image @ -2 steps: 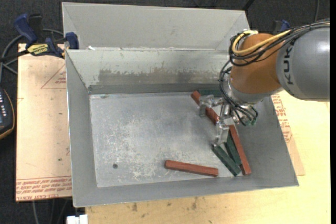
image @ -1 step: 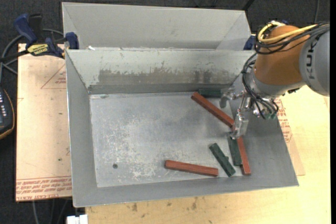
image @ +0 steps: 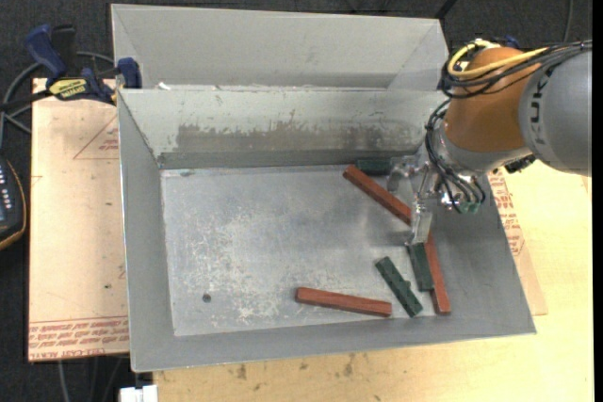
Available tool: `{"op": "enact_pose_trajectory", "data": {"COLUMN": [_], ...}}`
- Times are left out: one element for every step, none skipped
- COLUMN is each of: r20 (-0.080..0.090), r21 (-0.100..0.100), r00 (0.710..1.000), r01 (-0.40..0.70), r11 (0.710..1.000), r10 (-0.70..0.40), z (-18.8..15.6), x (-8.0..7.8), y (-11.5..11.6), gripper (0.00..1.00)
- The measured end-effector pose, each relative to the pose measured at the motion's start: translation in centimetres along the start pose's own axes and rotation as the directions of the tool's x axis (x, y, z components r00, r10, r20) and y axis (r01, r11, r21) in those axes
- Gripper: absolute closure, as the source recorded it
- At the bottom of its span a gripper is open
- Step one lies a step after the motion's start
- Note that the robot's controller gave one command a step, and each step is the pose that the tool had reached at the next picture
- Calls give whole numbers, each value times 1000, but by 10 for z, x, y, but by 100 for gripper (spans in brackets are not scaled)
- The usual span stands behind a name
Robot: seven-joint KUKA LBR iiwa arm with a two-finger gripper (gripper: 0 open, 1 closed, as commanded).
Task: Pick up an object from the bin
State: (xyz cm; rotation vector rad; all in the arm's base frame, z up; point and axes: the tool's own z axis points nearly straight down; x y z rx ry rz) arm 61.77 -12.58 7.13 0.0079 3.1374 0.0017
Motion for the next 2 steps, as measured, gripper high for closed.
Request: {"op": "enact_pose_trajectory", "data": {"r20": [3, 7], "r21": [0, 3], "r00": [1000, 972], "r01": [-3, 236], "r11": [1000, 972], "r10": [3, -236], "z": [-2, -152], "x": [-1, -24], "y": [-1, 25], "gripper": [100, 100]}}
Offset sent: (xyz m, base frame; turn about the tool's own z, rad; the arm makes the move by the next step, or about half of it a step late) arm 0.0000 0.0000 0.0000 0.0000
